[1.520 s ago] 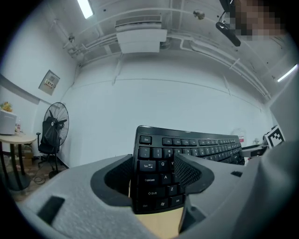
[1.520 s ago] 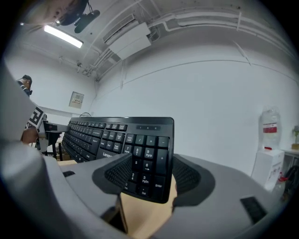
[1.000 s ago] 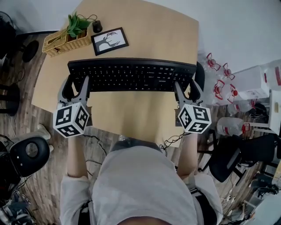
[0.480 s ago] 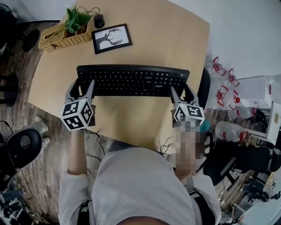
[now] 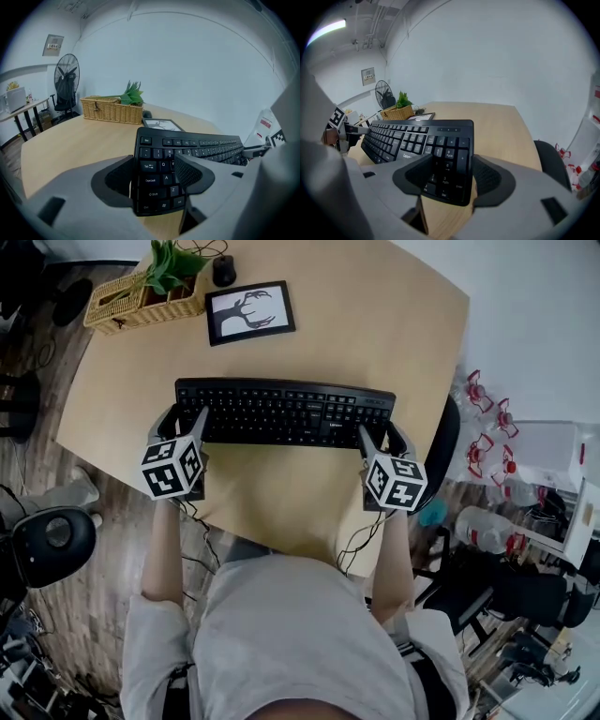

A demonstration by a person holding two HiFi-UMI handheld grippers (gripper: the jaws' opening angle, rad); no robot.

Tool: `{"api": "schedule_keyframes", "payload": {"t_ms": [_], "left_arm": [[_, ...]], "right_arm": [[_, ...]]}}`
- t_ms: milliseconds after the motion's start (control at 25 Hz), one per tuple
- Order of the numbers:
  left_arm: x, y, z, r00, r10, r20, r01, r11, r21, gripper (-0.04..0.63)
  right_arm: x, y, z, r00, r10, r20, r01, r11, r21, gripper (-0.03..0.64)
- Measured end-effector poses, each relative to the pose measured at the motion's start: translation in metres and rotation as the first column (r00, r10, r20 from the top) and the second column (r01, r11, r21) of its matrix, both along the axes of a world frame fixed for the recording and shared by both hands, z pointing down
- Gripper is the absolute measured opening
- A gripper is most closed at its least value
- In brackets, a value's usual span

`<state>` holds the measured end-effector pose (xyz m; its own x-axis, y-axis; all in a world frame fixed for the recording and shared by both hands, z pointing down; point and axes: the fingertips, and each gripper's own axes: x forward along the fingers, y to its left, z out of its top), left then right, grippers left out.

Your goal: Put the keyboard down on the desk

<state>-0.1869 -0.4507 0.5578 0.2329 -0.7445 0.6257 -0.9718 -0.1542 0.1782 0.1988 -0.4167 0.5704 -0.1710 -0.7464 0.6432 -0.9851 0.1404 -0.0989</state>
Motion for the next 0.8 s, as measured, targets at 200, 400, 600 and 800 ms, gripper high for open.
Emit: {"api": "schedule_keyframes", "payload": {"t_ms": [200, 400, 600, 800], "left_arm": [[-0.002, -0.005, 0.014, 1.0, -0.003, 0.015, 0.003, 1.0, -0.029, 0.273], [-0.003, -0.006, 0.024, 1.0, -0.011, 0.022, 0.012, 0.998, -0.057, 0.273], [-0.005, -0.006, 0.039, 0.999, -0.03, 0.019, 0.031, 0.995, -0.092, 0.272], [-0.005, -0.007, 0.047, 0.999, -0.033, 0.032, 0.037, 0.993, -0.112, 0.272]], "right_arm": [[-0.002, -0.006, 0.019, 1.0, -0.004, 0.014, 0.005, 0.999, -0.039, 0.249], [-0.003, -0.01, 0.029, 1.0, -0.02, 0.018, 0.021, 0.998, -0.063, 0.249], [-0.005, -0.015, 0.035, 0.999, -0.036, 0.012, 0.037, 0.997, -0.071, 0.249], [-0.005, -0.017, 0.041, 0.999, -0.032, 0.015, 0.033, 0.996, -0.084, 0.249]]}}
